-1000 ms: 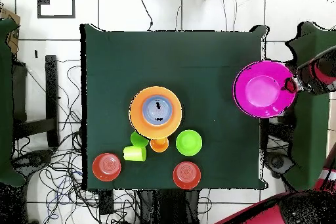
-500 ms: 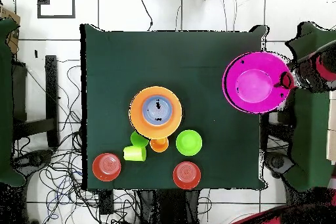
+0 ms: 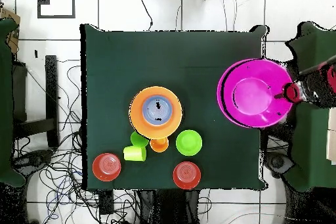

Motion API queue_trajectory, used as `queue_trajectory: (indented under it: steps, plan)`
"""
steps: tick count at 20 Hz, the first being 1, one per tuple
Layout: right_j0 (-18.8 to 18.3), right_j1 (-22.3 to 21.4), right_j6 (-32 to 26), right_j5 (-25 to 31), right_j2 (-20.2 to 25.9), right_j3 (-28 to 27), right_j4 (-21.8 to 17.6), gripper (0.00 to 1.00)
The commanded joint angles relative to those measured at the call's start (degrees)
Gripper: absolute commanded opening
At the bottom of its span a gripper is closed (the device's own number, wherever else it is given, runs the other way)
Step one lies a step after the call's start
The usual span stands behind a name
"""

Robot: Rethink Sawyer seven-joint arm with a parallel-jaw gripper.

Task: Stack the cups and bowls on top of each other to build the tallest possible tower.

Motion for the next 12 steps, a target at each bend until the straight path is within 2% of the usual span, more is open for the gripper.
queue_trajectory:
  steps: [1, 6, 12]
  plan:
    - [-5.2, -12.6, 3.8, -13.5, -5.0, 24.2, 3.5, 0.00]
    - [-8.7, -15.2, 2.4, -19.2, -5.0, 31.7, 3.4, 0.00]
    - [-8.0, -15.7, 5.5, -22.9, -5.5, 34.7, 3.1, 0.00]
